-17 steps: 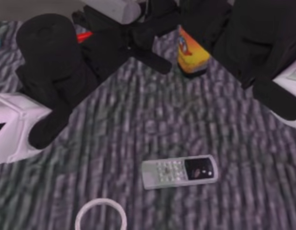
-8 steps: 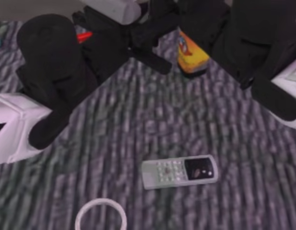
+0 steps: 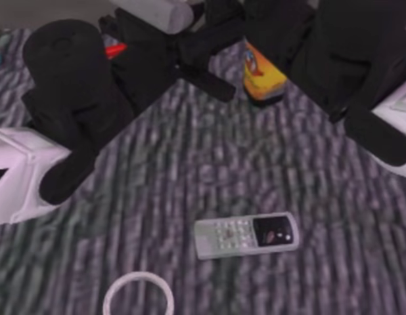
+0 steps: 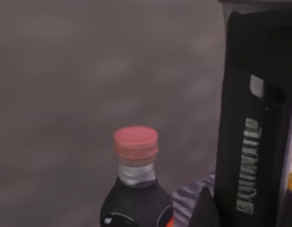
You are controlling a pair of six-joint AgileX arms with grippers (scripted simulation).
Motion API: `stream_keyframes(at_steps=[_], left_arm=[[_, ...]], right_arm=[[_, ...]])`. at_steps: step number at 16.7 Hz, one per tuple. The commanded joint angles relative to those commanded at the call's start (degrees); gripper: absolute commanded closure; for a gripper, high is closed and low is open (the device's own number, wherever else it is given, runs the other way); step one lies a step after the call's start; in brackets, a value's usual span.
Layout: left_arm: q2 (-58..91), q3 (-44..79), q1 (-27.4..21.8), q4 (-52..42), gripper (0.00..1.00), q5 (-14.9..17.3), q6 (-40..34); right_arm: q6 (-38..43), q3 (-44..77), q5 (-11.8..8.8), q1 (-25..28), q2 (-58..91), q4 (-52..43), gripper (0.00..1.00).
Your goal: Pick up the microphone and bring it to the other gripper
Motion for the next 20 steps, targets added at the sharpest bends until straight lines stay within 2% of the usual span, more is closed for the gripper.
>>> stream_keyframes(at_steps=[2,15,20], left_arm=[[0.00,0.00,0.00,0.00,1.00,0.00,0.00],[0.00,0.00,0.00,0.00,0.02,0.00,0.00],[0.00,0.00,0.00,0.00,0.00,0.00,0.00]], right_arm=[[0.00,0.00,0.00,0.00,0.00,0.00,1.00],[0.00,0.00,0.00,0.00,0.00,0.00,1.00],[0.00,0.00,0.00,0.00,0.00,0.00,1.00]])
